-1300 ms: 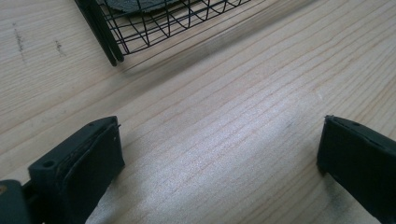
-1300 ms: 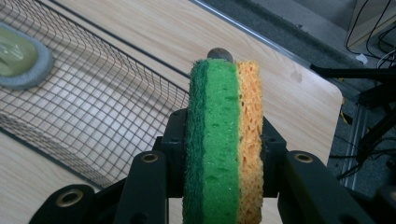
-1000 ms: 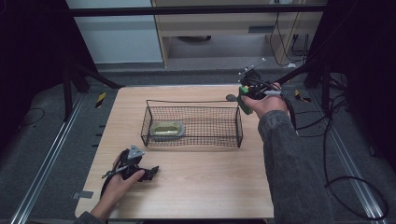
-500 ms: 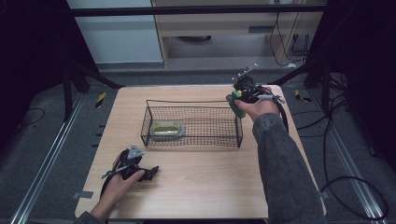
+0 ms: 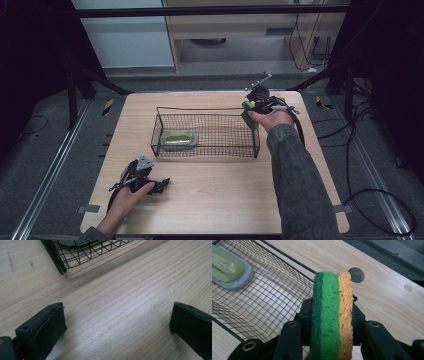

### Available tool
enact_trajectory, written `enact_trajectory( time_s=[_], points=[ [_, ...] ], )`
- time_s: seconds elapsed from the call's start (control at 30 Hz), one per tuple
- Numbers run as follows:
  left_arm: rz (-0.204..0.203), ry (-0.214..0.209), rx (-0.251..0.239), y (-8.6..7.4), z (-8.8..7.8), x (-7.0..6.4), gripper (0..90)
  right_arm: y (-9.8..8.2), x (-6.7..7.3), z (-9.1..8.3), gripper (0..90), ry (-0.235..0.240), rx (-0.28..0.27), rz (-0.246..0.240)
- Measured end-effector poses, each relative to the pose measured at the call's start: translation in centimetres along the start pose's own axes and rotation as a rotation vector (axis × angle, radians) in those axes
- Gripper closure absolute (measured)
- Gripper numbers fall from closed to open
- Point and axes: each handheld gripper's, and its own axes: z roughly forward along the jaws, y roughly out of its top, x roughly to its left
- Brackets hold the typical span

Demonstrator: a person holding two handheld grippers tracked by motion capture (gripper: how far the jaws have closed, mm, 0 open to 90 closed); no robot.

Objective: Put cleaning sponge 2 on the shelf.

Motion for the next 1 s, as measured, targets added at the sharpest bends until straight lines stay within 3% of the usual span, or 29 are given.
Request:
enact_trajectory(
  time_s=[1.0],
  points=[
    [0.003, -0.004, 0.0, 0.0, 0.0, 0.0, 0.0, -1.1, 0.2, 2.8, 64.2, 0.008, 0.035, 0.003]
  ],
)
